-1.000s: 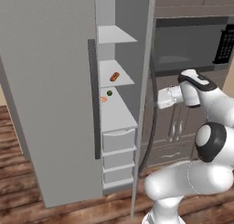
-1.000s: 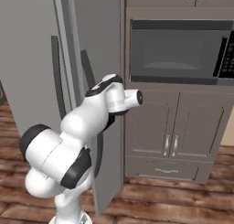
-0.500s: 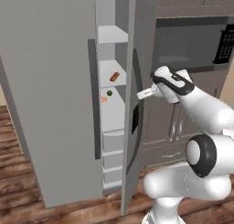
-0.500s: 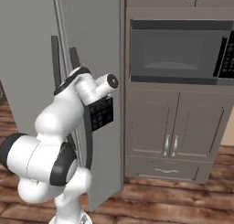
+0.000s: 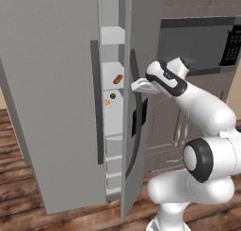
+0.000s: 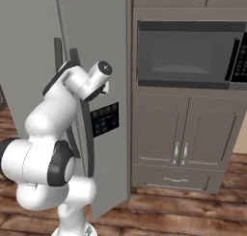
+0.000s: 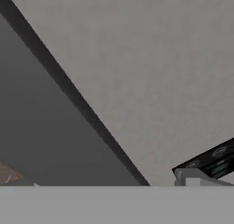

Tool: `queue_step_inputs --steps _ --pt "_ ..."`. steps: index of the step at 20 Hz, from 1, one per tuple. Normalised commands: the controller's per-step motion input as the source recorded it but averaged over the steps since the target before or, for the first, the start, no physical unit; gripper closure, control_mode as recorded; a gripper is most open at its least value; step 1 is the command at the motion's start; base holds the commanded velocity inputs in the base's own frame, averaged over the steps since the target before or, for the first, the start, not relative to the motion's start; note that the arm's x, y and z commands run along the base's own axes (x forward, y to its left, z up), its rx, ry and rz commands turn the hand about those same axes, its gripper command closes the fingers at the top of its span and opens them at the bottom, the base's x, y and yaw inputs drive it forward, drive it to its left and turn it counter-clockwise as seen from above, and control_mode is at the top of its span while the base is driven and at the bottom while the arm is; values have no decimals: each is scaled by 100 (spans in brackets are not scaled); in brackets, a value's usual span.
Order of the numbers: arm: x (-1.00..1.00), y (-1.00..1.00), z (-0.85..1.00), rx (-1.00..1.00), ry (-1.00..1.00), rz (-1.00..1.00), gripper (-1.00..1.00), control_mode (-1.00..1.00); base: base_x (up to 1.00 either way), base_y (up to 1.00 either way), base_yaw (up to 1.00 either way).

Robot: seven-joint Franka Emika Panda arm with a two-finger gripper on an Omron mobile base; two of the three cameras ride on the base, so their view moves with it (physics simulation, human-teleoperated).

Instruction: Store the hot dog in the freezer for long-term storage. Close the freezer door after placing the cooked food.

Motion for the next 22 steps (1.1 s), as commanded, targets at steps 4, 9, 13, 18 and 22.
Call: queue_step_inputs --steps 4,9,13,18,22 --pt "0 47 -3 -3 1 -16 -100 -100 0 0 0" --pt "14 54 -14 -3 0 -11 -100 -100 0 0 0" --pt "24 32 -2 -2 0 -6 -100 -100 0 0 0" --pt "56 4 4 -8 5 -1 -100 -100 0 0 0" --pt "42 0 16 -8 10 0 -100 -100 0 0 0"
